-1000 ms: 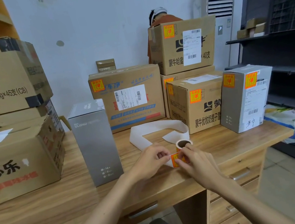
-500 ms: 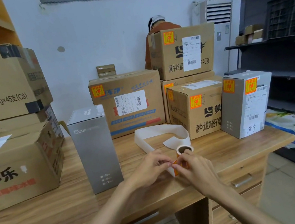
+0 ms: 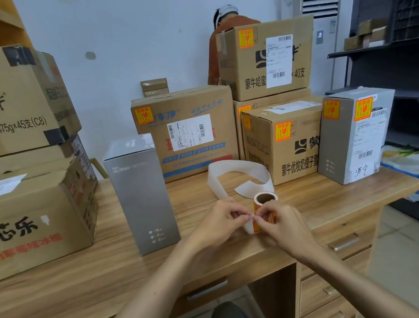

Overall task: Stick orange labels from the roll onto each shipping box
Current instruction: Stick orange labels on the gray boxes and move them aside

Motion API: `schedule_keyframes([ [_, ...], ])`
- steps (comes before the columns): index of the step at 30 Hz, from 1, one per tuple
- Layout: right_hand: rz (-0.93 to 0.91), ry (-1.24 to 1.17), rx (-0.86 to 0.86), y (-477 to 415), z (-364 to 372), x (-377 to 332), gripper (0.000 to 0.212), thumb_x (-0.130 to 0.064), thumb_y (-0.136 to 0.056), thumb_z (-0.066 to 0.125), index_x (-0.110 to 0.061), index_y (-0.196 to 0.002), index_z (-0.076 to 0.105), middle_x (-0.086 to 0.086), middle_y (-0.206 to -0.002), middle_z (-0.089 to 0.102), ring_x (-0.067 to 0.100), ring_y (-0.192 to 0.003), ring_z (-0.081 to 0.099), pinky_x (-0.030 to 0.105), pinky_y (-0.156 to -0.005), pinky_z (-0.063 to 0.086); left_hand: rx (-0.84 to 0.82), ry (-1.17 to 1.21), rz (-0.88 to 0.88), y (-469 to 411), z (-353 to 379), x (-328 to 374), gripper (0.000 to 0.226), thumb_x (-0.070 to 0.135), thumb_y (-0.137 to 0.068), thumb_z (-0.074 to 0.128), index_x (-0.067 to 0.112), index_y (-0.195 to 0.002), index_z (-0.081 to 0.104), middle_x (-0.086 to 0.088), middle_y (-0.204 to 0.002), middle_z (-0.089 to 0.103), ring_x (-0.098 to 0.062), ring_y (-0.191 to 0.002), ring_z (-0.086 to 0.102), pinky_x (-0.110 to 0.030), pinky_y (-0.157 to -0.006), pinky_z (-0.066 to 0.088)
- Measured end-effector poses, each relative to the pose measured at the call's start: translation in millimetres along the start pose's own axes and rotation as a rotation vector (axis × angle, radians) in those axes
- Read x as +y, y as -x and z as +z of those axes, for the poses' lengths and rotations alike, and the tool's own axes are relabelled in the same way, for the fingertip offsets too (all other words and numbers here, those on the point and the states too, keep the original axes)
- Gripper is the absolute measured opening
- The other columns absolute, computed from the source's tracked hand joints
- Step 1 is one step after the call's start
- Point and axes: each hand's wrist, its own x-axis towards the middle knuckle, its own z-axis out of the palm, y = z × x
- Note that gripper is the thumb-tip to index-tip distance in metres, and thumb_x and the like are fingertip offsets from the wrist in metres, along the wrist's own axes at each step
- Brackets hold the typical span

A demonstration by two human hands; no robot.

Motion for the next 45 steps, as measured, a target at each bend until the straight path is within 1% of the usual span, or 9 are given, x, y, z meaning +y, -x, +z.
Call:
schedule_keyframes([
  [3, 0.037, -0.082, 0.004, 1.3, -0.2, -2.1, 0.011, -0.031, -0.088, 0.069, -0.026, -0.079, 0.067, -0.011, -0.079, 0.066, 0.004, -0.076, 0.061, 0.036, -0.069, 0.053, 0.031, -0.013, -0.009, 0.2, 2.0, 2.7, 0.012, 0.026, -0.095, 0.07, 0.022, -0.101, 0.08, 0.008, -0.093, 0.062, -0.002, -0.083, 0.056, -0.014, -0.074, 0.044],
  [8, 0.087, -0.208, 0.006, 3.6, -6.6, -2.6, 0.014, -0.019, -0.086, 0.072, -0.021, -0.073, 0.069, -0.007, -0.073, 0.067, 0.002, -0.07, 0.058, 0.023, -0.063, 0.046, 0.121, -0.059, -0.053, -0.9, 2.2, 3.0, 0.011, 0.022, -0.095, 0.069, 0.021, -0.1, 0.079, 0.002, -0.095, 0.065, -0.007, -0.085, 0.057, -0.018, -0.076, 0.045],
  [12, 0.151, -0.251, 0.017, 5.5, -10.7, 6.5, 0.018, -0.018, -0.082, 0.073, -0.023, -0.066, 0.067, -0.003, -0.068, 0.066, 0.007, -0.058, 0.051, 0.031, -0.06, 0.043, 0.146, -0.051, -0.082, -2.7, 2.5, 1.3, 0.013, 0.021, -0.096, 0.068, 0.02, -0.102, 0.08, 0.001, -0.097, 0.064, -0.011, -0.088, 0.058, -0.02, -0.076, 0.047],
  [21, 0.174, -0.33, 0.003, 19.2, -29.9, 14.4, 0.017, -0.013, -0.082, 0.071, -0.02, -0.067, 0.066, 0.0, -0.07, 0.066, 0.023, -0.069, 0.058, 0.037, -0.065, 0.045, 0.145, -0.044, -0.135, -4.6, 6.4, 1.1, 0.013, 0.023, -0.097, 0.067, 0.024, -0.103, 0.078, 0.006, -0.099, 0.064, -0.009, -0.092, 0.057, -0.02, -0.078, 0.045],
  [32, 0.148, -0.474, 0.096, 28.5, -52.0, 3.8, 0.022, 0.005, -0.083, 0.062, -0.008, -0.065, 0.057, 0.008, -0.068, 0.058, 0.011, -0.067, 0.049, 0.02, -0.065, 0.038, 0.181, -0.03, -0.106, -7.3, 5.7, -0.9, 0.013, 0.019, -0.096, 0.067, 0.022, -0.1, 0.079, 0.008, -0.094, 0.069, -0.003, -0.086, 0.058, -0.018, -0.075, 0.045],
  [34, 0.128, -0.48, 0.115, 28.0, -55.1, 1.2, 0.02, 0.002, -0.083, 0.063, -0.007, -0.067, 0.057, 0.008, -0.069, 0.058, 0.013, -0.067, 0.05, 0.026, -0.067, 0.039, 0.179, -0.041, -0.101, -5.8, 3.6, -1.0, 0.015, 0.022, -0.097, 0.067, 0.024, -0.107, 0.078, 0.01, -0.098, 0.069, 0.0, -0.085, 0.056, -0.016, -0.074, 0.043],
  [38, 0.071, -0.357, 0.155, 21.1, -52.0, -5.3, 0.02, -0.006, -0.082, 0.068, -0.015, -0.068, 0.058, 0.001, -0.069, 0.06, 0.02, -0.068, 0.053, 0.034, -0.064, 0.042, 0.207, -0.053, -0.096, -2.4, -4.9, 5.7, 0.026, 0.029, -0.098, 0.065, 0.029, -0.123, 0.071, 0.015, -0.109, 0.06, -0.001, -0.085, 0.054, -0.022, -0.077, 0.045],
  [41, -0.056, -0.175, 0.204, 12.9, -45.3, -15.3, 0.021, -0.016, -0.084, 0.069, -0.025, -0.069, 0.056, -0.007, -0.071, 0.057, 0.014, -0.066, 0.052, 0.033, -0.06, 0.042, 0.262, -0.004, -0.096, -1.3, -12.8, 19.6, 0.012, 0.031, -0.097, 0.065, 0.027, -0.102, 0.075, 0.018, -0.095, 0.064, 0.007, -0.08, 0.053, -0.022, -0.073, 0.041],
  [45, -0.215, 0.074, 0.226, 2.2, -35.1, -35.2, 0.017, -0.023, -0.084, 0.067, -0.027, -0.076, 0.052, -0.014, -0.075, 0.051, 0.008, -0.067, 0.053, 0.03, -0.055, 0.044, 0.268, 0.14, -0.118, 3.8, -25.2, 43.7, 0.025, 0.044, -0.096, 0.065, 0.026, -0.082, 0.075, 0.013, -0.073, 0.063, 0.003, -0.068, 0.047, -0.027, -0.069, 0.04],
])
